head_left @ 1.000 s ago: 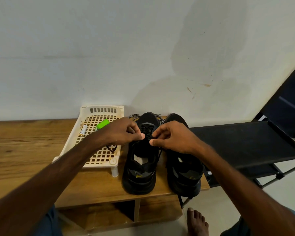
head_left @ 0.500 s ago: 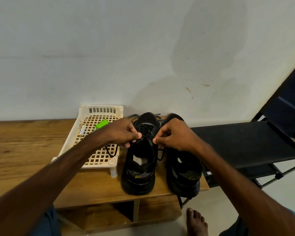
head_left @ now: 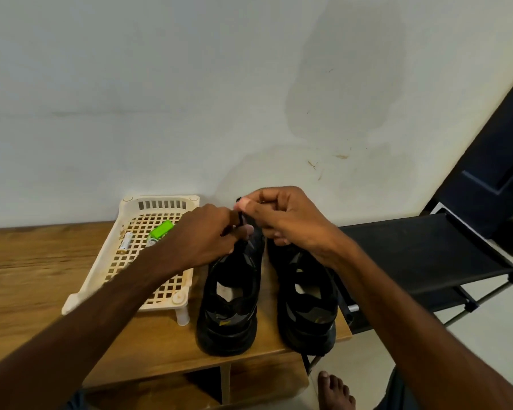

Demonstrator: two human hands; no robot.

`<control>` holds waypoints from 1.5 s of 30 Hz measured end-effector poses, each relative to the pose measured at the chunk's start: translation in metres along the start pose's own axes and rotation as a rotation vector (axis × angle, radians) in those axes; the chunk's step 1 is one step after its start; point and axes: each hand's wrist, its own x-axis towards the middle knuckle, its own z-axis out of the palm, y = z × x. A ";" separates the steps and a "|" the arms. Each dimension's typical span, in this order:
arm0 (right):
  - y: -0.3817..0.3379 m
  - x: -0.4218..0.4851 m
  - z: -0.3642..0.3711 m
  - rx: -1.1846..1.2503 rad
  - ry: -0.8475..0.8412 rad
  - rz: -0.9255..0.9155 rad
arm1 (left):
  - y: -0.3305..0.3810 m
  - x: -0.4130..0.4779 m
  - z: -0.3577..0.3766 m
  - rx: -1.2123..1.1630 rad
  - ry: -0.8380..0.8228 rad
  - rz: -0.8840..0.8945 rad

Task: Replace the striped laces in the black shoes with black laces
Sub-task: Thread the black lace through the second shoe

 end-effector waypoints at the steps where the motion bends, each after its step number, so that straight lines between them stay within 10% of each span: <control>1: -0.003 0.002 -0.003 0.084 0.016 -0.031 | -0.002 0.001 -0.001 -0.036 -0.006 -0.016; 4: -0.007 0.010 -0.018 0.233 0.110 -0.033 | -0.008 0.004 -0.002 -0.151 0.037 -0.067; 7: 0.005 0.014 -0.022 -0.365 0.262 0.208 | -0.013 0.004 -0.002 -0.330 0.108 -0.201; 10: 0.020 0.010 -0.015 -0.792 0.421 0.065 | -0.015 0.002 -0.004 -0.485 0.162 -0.340; 14: 0.014 0.006 0.014 -0.518 0.061 -0.115 | -0.013 -0.001 -0.009 -0.759 0.162 -0.453; 18: 0.024 0.008 0.047 -0.875 0.002 -0.116 | -0.010 -0.001 -0.013 -0.861 0.114 -0.506; 25: 0.012 0.012 0.043 -0.481 0.104 -0.119 | -0.019 -0.006 -0.016 -0.804 0.092 -0.508; 33: -0.004 0.007 -0.014 0.721 0.247 0.007 | -0.030 -0.007 -0.011 -0.810 0.120 -0.645; 39: 0.024 0.007 -0.024 -0.590 0.431 0.010 | -0.041 -0.003 -0.024 -1.066 0.432 -0.674; 45: 0.033 0.010 -0.002 -0.953 0.152 0.004 | -0.045 -0.011 -0.005 -0.243 0.081 -0.521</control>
